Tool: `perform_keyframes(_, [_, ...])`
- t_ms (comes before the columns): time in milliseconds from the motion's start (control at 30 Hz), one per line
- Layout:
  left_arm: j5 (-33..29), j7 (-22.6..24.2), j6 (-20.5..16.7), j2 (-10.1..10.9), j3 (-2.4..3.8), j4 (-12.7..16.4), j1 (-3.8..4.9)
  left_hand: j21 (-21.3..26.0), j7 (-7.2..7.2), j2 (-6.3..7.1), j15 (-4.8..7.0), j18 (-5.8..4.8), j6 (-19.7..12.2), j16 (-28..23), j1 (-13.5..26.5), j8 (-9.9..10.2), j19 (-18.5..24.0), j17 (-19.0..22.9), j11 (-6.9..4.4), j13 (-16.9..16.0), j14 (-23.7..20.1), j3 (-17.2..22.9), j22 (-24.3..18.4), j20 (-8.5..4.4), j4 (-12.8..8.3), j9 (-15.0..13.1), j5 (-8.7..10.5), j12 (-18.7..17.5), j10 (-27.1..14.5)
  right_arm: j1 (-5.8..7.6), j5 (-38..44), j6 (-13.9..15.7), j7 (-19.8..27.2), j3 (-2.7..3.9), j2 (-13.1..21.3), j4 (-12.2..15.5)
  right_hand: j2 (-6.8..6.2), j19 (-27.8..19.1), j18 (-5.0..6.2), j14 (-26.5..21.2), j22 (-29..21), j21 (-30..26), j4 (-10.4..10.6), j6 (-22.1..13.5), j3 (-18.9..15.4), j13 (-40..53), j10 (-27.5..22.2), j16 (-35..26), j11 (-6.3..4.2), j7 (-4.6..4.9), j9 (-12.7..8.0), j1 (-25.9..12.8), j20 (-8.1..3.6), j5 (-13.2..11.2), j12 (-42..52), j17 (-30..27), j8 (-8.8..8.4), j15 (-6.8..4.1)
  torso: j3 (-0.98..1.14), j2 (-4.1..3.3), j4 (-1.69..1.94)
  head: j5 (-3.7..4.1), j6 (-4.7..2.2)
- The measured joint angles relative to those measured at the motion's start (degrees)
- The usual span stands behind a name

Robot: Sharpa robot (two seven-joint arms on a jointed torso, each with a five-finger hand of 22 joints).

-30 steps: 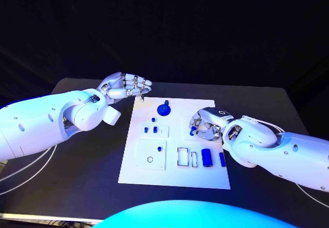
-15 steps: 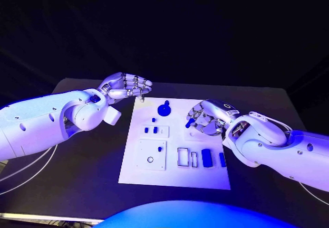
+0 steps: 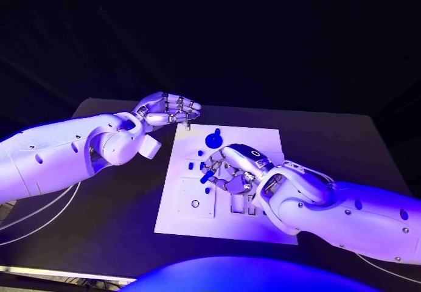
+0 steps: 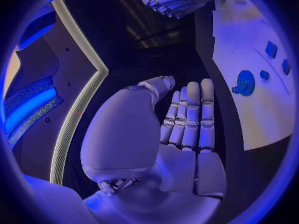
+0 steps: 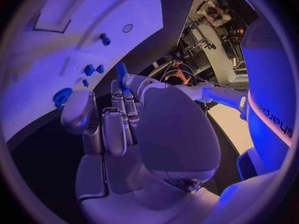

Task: Assemble the parts on the task board

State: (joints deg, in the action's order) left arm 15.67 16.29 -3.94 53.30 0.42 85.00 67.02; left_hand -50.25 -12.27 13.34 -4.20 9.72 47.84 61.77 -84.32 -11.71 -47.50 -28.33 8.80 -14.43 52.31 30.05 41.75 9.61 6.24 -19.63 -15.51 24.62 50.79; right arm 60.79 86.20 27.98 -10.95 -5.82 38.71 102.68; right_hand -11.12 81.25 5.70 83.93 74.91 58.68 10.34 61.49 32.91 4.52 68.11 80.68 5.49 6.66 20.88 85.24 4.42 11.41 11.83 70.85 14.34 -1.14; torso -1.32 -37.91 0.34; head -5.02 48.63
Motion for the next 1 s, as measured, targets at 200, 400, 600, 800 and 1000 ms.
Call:
perform_keyframes(200, [-0.1, 0.0, 0.1, -0.2, 0.00, 0.0, -0.01, 0.0, 0.00, 0.00, 0.00, 0.00, 0.0, 0.0, 0.0, 0.0, 0.0, 0.0, 0.00, 0.0, 0.0, 0.0, 0.0, 0.00, 0.0, 0.0, 0.00, 0.0, 0.0, -1.47, 0.1, -0.4, 1.1, -0.44, -2.9, -0.9, -0.06, 0.0, 0.00, 0.0, 0.0, 0.0, -0.2, -0.1, 0.1, 0.0, 0.4, 0.0, -0.39, 0.06, 0.0, 0.0, 0.00, 0.0, -0.2, -0.1, 0.22, 0.00, -0.03, -0.07, 0.01, -0.62, 0.10])
perform_keyframes(400, [-0.2, 0.0, 0.1, -0.2, 0.00, 0.0, -0.01, 0.0, 0.00, 0.00, 0.00, 0.00, 0.0, 0.0, 0.0, 0.0, 0.0, 0.0, 0.00, 0.0, 0.0, 0.0, 0.0, 0.00, 0.0, 0.0, 0.00, 0.0, 0.0, -2.02, 0.3, -1.9, 1.4, -1.03, -4.1, -3.0, -0.05, 0.0, 0.00, 0.0, 0.0, -0.5, -0.2, -0.3, 0.1, 0.0, 0.6, 0.0, -0.59, 0.03, 0.0, 0.0, 0.00, -0.2, -0.3, -0.2, 0.22, 0.00, -0.03, -0.07, 0.00, -1.01, 0.30])
perform_keyframes(600, [-0.3, 0.0, 0.1, -0.2, 0.00, 0.0, -0.02, 0.0, 0.00, 0.00, 0.00, 0.00, 0.0, 0.0, 0.0, 0.0, 0.0, 0.0, 0.00, 0.0, 0.0, 0.0, 0.0, 0.00, 0.0, 0.0, 0.00, 0.0, 0.0, -2.50, 0.5, -3.7, 1.4, -1.31, -4.7, -4.1, 0.04, 0.0, 0.00, 0.0, 0.0, -0.7, -0.3, -0.3, 0.3, 0.2, 0.8, 0.0, -0.64, 0.06, 0.0, -0.1, 0.00, -0.3, -0.4, -0.3, 0.22, 0.01, 0.04, -0.07, -0.07, -1.26, 0.48])
perform_keyframes(800, [-0.3, 0.0, 0.2, -0.3, 0.00, -0.1, -0.02, 0.0, 0.00, 0.00, 0.00, 0.00, 0.0, 0.0, 0.0, 0.0, 0.0, 0.0, 0.00, 0.0, 0.0, 0.0, 0.0, 0.00, 0.0, 0.0, 0.00, 0.0, 0.0, -2.72, 1.4, -5.1, 1.0, -1.37, -5.3, -4.6, 0.20, 0.0, 0.00, 0.0, 0.0, -0.7, -0.4, -0.5, 0.3, 0.2, 0.9, 0.0, -0.68, 0.05, 0.0, -0.3, 0.00, -0.1, -0.4, -0.3, 0.21, 0.00, 0.10, -0.07, -0.10, -1.26, 0.63])
perform_keyframes(1000, [-0.3, 0.0, 0.2, -0.3, -0.01, -0.1, -0.02, 0.0, 0.00, 0.00, 0.00, 0.00, 0.0, 0.0, 0.0, 0.0, 0.0, 0.0, 0.00, 0.0, 0.0, 0.0, 0.0, 0.00, 0.0, 0.0, 0.00, 0.0, 0.0, -2.75, 2.4, -6.6, 0.4, -1.38, -5.5, -4.8, 0.26, 0.0, 0.00, 0.0, 0.0, -0.7, -0.5, -0.4, 0.3, 0.1, 0.9, 0.0, -0.68, 0.22, 0.0, -0.3, 0.00, -0.1, -0.4, -0.3, 0.15, 0.00, 0.08, -0.07, -0.10, -1.15, 0.71])
